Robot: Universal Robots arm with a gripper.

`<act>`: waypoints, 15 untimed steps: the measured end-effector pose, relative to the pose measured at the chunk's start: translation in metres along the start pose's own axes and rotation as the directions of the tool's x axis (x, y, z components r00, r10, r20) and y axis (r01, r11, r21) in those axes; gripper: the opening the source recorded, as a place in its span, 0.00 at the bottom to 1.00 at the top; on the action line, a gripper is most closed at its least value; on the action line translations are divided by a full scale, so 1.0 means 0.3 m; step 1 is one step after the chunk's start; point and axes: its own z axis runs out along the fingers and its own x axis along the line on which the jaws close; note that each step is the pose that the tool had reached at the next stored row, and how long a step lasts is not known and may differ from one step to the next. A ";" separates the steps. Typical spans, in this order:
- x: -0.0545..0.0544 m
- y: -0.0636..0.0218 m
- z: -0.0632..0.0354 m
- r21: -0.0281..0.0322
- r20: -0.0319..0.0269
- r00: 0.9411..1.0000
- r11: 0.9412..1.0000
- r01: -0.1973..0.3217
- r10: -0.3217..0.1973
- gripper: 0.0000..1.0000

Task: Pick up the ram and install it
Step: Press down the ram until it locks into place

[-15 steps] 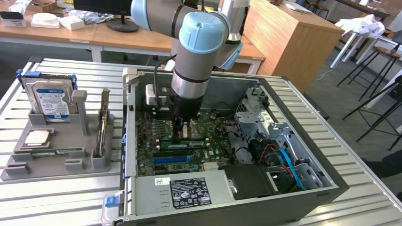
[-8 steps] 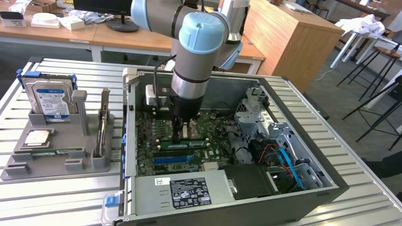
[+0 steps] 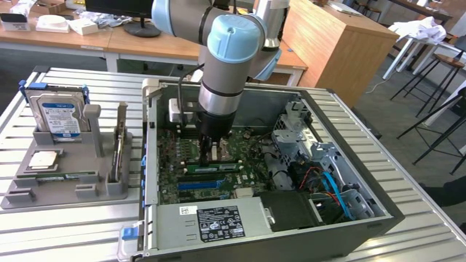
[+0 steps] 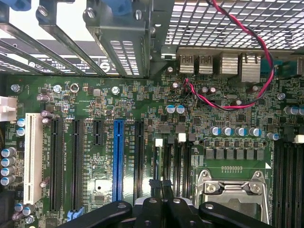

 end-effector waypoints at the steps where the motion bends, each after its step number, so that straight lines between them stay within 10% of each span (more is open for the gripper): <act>1: 0.000 0.000 0.000 0.000 0.000 1.000 1.000 0.000 0.000 0.10; 15: -0.001 0.000 -0.028 0.000 0.000 1.000 1.000 0.000 0.000 0.10</act>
